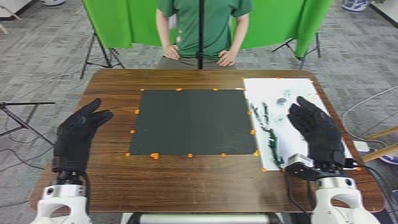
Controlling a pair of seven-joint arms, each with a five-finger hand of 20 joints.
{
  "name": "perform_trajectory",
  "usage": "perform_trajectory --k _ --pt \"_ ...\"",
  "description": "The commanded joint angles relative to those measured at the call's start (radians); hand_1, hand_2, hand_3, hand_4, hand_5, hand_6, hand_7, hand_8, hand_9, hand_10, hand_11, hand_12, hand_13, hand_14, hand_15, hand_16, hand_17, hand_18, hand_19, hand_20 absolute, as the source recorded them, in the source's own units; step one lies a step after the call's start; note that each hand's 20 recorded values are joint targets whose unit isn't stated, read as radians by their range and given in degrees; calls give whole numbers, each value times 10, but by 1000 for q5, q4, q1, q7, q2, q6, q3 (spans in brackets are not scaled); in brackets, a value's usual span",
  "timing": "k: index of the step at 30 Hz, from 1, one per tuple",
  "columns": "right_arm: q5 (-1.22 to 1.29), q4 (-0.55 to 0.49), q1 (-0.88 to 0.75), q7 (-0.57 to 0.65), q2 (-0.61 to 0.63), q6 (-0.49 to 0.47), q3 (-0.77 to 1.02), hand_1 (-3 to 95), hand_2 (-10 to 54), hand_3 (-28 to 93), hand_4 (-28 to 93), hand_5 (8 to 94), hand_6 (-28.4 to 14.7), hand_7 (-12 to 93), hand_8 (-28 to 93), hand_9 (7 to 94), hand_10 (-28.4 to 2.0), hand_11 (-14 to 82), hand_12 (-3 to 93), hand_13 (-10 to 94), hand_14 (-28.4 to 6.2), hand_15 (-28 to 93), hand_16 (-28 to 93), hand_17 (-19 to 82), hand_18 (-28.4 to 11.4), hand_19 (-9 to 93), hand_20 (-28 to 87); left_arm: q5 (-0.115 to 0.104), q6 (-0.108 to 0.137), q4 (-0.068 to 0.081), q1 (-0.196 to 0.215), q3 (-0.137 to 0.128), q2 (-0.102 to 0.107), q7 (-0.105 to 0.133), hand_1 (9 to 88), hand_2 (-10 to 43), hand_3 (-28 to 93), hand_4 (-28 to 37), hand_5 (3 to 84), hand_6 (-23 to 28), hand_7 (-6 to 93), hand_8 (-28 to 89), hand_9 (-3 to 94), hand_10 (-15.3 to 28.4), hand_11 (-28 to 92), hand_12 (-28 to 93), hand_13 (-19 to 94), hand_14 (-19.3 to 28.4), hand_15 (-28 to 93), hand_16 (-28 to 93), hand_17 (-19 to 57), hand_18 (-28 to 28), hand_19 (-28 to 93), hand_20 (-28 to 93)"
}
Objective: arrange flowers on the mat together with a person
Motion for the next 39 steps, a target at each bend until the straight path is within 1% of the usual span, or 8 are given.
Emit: perform_trajectory --k 1,4,8,13,17,32,34,39 --pt "37 -8 -15 -5 -10 0 1 126 -10 726 -197 437 -30 146 -99 429 -157 49 132 309 -151 93 118 169 -144 16 214 -4 5 1 3 10 -3 -28 277 -81 689 -220 484 30 117 -63 500 144 196 145 404 174 170 35 92 121 43 214" --pt "29 -9 -21 -6 -10 1 4 114 7 722 -194 442 -31 143 -97 435 -160 51 136 318 -154 99 123 169 -144 15 216 11 -1 2 -4 17 -4 -34 274 -75 687 -221 483 30 117 -62 499 144 196 145 403 174 170 35 91 122 42 213" --pt "33 -9 -20 -15 -9 6 2 111 8 723 -189 436 -31 136 -95 437 -160 50 137 321 -153 97 125 171 -144 17 218 18 12 -1 -14 26 -5 -46 275 -73 684 -222 483 32 116 -62 498 144 196 145 402 174 171 34 90 121 42 212" --pt "32 -7 -21 -11 -8 -5 -1 111 8 723 -188 418 -29 128 -90 434 -161 48 136 325 -146 97 122 185 -135 18 222 23 6 1 -18 34 -6 -48 274 -70 685 -223 483 33 116 -61 498 145 196 145 401 175 173 35 87 122 42 210" --pt "35 -4 -18 -13 -5 -3 -4 111 8 724 -187 419 -30 128 -88 434 -160 49 137 326 -150 99 123 187 -134 17 228 16 11 2 -17 34 -7 -43 274 -69 686 -224 483 33 116 -61 498 145 198 145 401 175 173 34 86 122 42 207" --pt "28 13 23 0 9 -26 -23 116 8 719 -184 424 -30 132 -88 443 -159 50 138 333 -154 102 132 177 -143 13 227 15 -10 21 -49 47 12 -26 271 -69 689 -225 483 34 117 -62 498 144 199 144 401 174 177 32 84 121 41 203" --pt "28 14 27 1 11 -33 -23 116 8 719 -184 425 -30 132 -89 445 -159 51 138 334 -155 103 133 175 -144 14 227 13 -6 20 -48 46 14 -26 271 -69 689 -224 484 34 117 -62 497 144 200 145 400 175 177 32 84 121 40 202" --pt "30 15 34 1 16 -32 -26 117 8 718 -183 428 -30 134 -90 448 -158 52 139 336 -157 106 139 169 -151 23 228 16 -15 23 -55 49 17 -23 272 -68 688 -225 484 34 117 -62 498 144 200 144 400 175 178 32 83 121 39 202"
